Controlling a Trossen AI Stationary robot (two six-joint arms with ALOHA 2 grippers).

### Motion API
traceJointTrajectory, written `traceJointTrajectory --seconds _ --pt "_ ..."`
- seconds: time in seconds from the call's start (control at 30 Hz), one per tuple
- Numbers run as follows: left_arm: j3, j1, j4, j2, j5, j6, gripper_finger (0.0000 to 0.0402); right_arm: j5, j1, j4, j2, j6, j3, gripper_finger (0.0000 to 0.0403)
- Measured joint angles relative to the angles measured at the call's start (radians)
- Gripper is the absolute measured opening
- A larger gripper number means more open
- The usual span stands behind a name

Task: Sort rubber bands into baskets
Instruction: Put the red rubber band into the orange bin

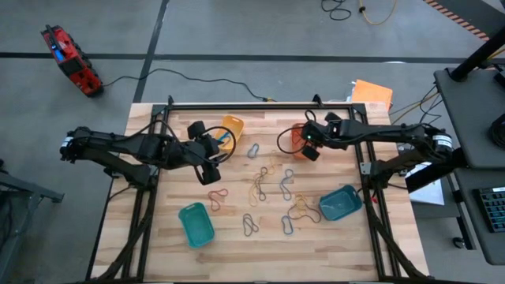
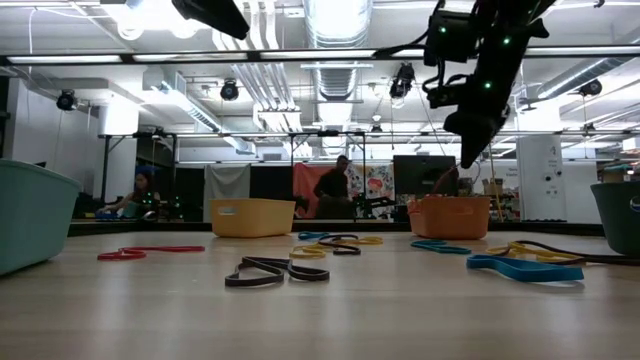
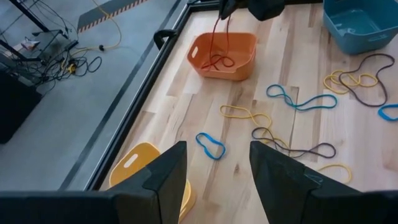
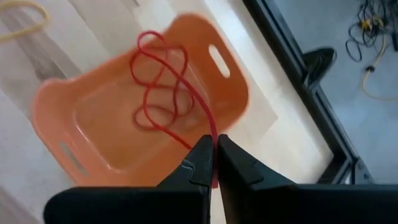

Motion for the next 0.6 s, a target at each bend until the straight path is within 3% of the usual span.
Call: traceJointTrajectory --seconds 0.23,0.6 --pt "0.0 0.0 -0.001 0.0 0.0 0.0 0.016 0.0 0.0 -0.026 -0.038 0.034 0.004 0.0009" --pt "0.0 0.0 -0.001 0.0 0.0 0.0 0.016 -0.061 0.0 0.2 -0.033 -0.002 0.004 0.0009"
